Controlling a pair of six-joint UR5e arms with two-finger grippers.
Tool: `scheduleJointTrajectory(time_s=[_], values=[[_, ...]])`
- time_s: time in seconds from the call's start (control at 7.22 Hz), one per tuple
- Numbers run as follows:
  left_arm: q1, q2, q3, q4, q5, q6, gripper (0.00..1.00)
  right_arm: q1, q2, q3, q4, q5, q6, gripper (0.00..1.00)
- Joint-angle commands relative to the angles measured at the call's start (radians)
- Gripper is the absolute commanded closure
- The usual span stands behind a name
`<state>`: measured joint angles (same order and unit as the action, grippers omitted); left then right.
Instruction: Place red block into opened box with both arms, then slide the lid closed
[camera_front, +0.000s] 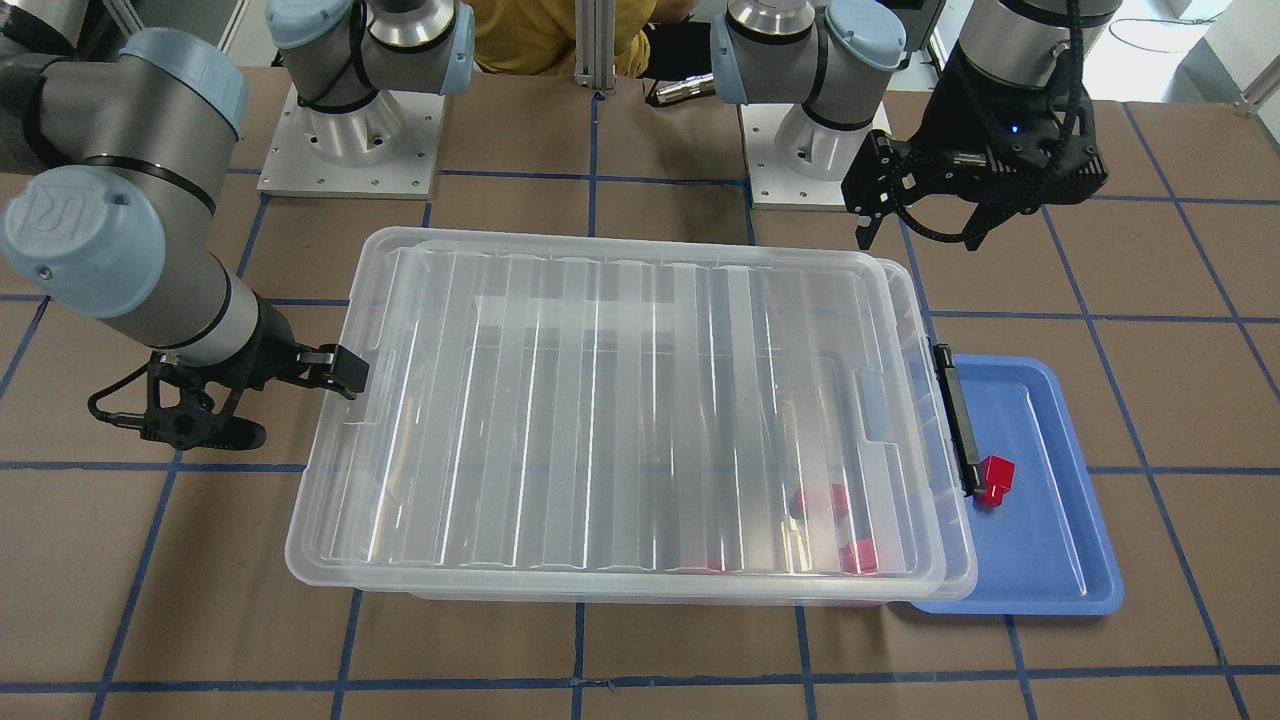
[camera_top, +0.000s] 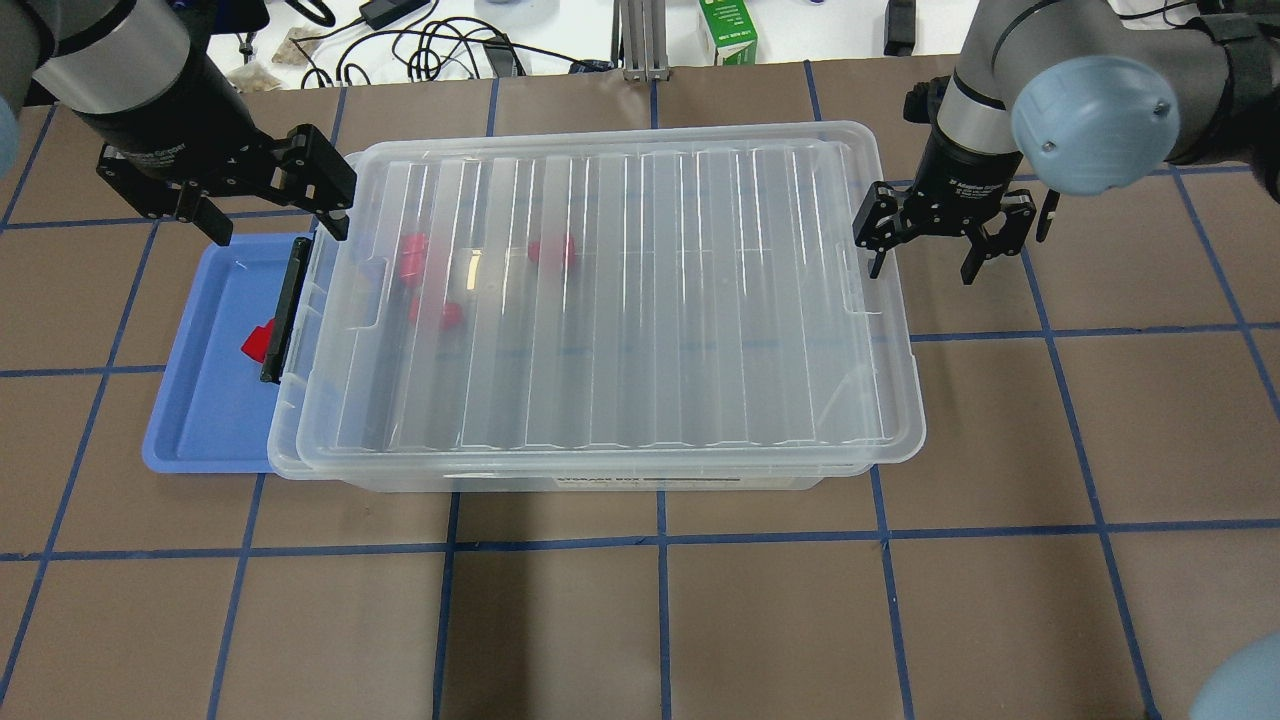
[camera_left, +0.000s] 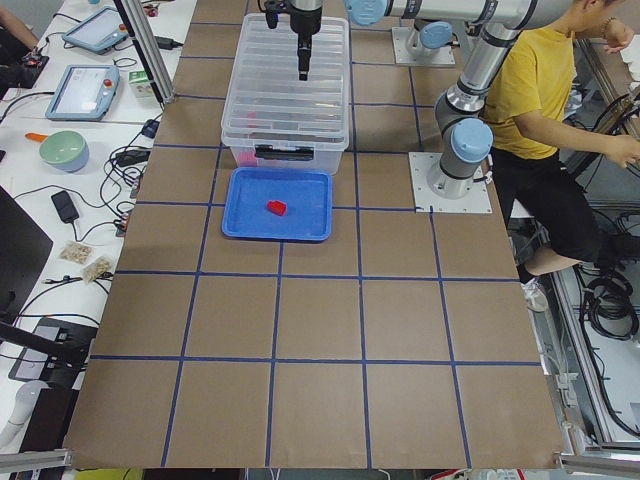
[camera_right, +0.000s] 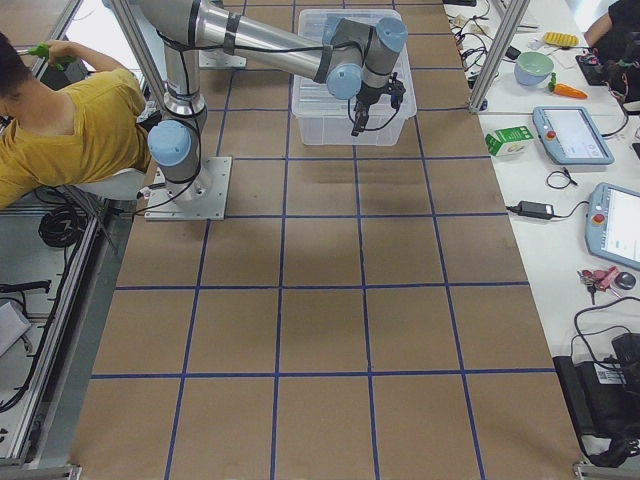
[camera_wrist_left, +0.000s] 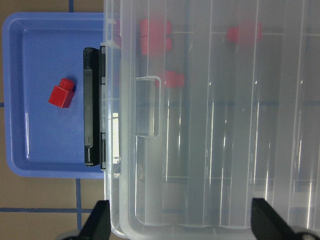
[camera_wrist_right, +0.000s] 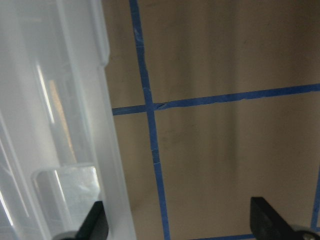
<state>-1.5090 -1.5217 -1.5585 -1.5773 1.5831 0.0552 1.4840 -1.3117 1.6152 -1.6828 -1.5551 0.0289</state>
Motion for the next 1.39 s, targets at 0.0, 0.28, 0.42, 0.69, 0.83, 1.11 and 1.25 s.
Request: scheduleJointTrajectory(time_s=[0.0,0.28,0.42,0.69,0.83,1.11,1.25], values=[[0.0,0.0,0.0,-0.001,0.0,0.0,0.0,-0.078,-0.001,-0.005,0.008,-0.016,-0.064,0.0],[0.001,-0.001,0.0,0.0,0.0,0.0,0.0,-0.105,-0.003,-0.012,0.003,-0.029,-0.081,0.0],[0.0,-0.001,0.0,-0.001,0.0,0.0,0.0,-0.106,-0.001,-0.015,0.0,-0.074,-0.095,0.0],[0.0,-0.003,0.0,-0.001,0.001,0.0,0.0,-0.12,-0.001,-0.014,-0.005,-0.079,-0.147,0.0],[0.0,-0.003,0.0,-0.001,0.001,0.0,0.0,-0.155,-0.001,-0.015,-0.002,-0.079,-0.156,0.0],[0.0,-0.003,0.0,0.0,0.001,0.0,0.0,-0.169,-0.001,-0.015,-0.006,-0.114,-0.222,0.0],[0.0,-0.003,0.0,0.0,0.001,0.0,0.0,-0.171,-0.001,-0.017,-0.008,-0.117,-0.231,0.0]])
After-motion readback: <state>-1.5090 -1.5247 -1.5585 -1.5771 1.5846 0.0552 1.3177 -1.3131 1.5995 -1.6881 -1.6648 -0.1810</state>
